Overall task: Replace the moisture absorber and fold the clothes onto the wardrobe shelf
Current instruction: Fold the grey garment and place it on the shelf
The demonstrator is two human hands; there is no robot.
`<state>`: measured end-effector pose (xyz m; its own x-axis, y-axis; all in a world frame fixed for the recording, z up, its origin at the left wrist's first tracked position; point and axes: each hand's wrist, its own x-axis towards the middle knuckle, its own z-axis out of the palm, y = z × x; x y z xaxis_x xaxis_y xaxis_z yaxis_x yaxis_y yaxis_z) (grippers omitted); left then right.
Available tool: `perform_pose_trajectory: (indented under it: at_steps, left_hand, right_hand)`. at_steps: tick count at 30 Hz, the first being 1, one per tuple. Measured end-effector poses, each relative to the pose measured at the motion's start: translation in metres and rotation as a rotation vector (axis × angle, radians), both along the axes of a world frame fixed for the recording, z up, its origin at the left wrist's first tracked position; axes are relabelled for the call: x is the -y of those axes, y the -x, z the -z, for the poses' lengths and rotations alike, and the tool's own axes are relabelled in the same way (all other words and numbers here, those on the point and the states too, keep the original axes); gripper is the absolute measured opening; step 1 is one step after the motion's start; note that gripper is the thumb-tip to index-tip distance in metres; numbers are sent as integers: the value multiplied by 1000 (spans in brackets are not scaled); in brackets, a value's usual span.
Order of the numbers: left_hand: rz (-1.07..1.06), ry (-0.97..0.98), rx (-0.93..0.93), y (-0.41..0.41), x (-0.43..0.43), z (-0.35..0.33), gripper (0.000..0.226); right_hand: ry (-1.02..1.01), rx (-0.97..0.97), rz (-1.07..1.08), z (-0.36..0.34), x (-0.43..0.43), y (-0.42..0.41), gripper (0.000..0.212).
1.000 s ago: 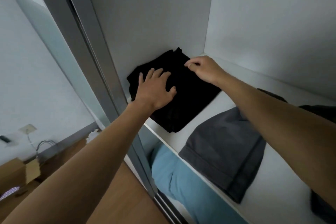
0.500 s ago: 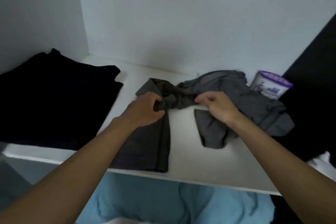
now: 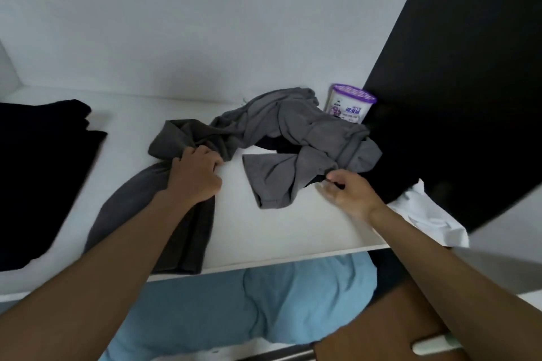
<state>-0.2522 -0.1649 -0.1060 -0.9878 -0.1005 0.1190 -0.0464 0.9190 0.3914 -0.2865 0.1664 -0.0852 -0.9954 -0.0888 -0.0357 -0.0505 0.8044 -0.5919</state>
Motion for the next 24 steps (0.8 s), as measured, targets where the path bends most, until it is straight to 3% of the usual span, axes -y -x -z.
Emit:
perform_pose_trajectory:
  at_steps: [3, 5, 7, 12, 16, 18, 20, 22, 24]
  left_hand:
    - [-6, -53, 7, -4, -4, -2, 27]
    - [-54, -83, 42, -10, -11, -8, 21]
    - [-132, -63, 77, -12, -20, -15, 16]
    - [-196, -105, 117, -13, -45, -29, 11]
    - [-310, -74, -163, -3, -72, -47, 8]
    - [-322, -309, -207, 11, -97, -62, 15]
    - [-289, -832, 36, 27, -124, -84, 42]
    - [-180, -1256, 312, 40, -138, -100, 66]
    - [-82, -1451, 402, 47, -145, -102, 70]
  right_hand:
    - [31, -162, 210, -8, -6, 17, 26]
    - [45, -232, 336, -16, -14, 31, 36]
    - [121, -171, 428, -24, -25, 45, 52]
    - [214, 38, 318, -30, -34, 71, 60]
    - [209, -155, 205, -31, -24, 85, 28]
    - [364, -367, 56, -38, -17, 84, 28]
    - [484, -493, -233, -49, -8, 71, 15]
    - [355, -549, -648, -53, 1, 54, 19]
    - [92, -551, -905, -45, 2, 36, 16]
